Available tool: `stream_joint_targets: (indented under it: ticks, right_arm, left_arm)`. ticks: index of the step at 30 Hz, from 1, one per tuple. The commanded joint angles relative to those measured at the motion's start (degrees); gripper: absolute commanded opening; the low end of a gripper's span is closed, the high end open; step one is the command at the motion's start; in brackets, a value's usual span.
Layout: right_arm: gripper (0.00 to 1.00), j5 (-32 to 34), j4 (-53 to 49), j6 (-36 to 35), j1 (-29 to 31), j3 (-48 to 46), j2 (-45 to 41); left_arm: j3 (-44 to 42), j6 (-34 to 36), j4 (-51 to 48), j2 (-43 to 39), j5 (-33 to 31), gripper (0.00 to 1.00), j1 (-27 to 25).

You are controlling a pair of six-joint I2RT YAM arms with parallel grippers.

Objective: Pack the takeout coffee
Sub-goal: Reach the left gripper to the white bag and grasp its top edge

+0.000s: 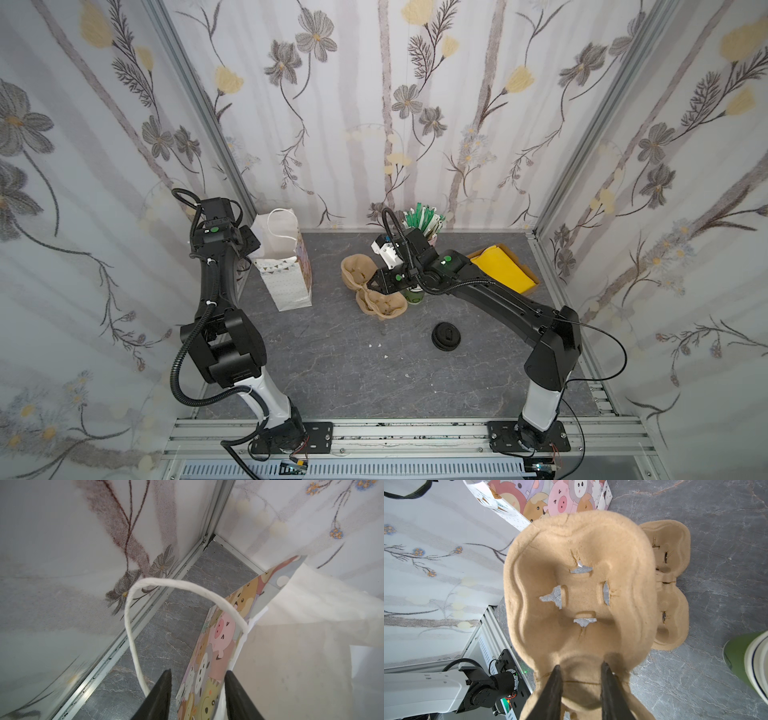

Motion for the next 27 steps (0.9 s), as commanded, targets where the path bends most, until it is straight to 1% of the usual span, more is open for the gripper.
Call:
stream_joint_targets:
  ticks: [1,4,6,9,11,14,16,21,27]
  right_arm:
    - [0.24,-1.27,3.09,0.42,0.04,0.17,0.83]
    - [0.24,-1.44,3.18,0.32,0.0,0.61,0.99]
    - [0.24,-1.63,3.23,0.24,0.04,0.73,1.31]
    - [0.24,-2.04,3.24,0.15,0.06,0.74,1.66]
    - [0.24,-2.24,3.25,-0.02,0.07,0.69,1.74]
    - [0.24,-2.5,3.18,-0.11,0.01,0.74,1.76]
    - [0.24,-2.62,3.11,-0.11,0.08,0.7,1.68]
    - [0.24,-3.04,2.67,-0.28,-0.28,0.74,0.93]
    - [0.24,-3.6,0.93,-0.46,-0.71,0.48,-1.15]
  left_arm:
    - [-0.59,0.53,-0.19,-0.64,1.89,0.37,0.07]
    - [-0.96,-0.03,-0.22,-1.25,3.24,0.31,0.07]
    - [-1.14,-0.61,-0.14,-1.84,4.22,0.3,0.07]
    - [-1.44,-1.18,0.08,-2.69,5.7,0.23,0.07]
    - [-1.73,-1.56,0.22,-3.1,6.52,0.14,0.09]
    - [-1.92,-2.64,0.42,-3.43,7.95,0.08,0.07]
    - [-1.95,-3.76,0.52,-3.78,8.86,0.01,0.07]
    - [-4.26,-7.62,0.92,-7.15,11.31,0.0,-0.35]
    - [-11.57,-11.18,1.89,-16.36,13.04,0.0,-1.67]
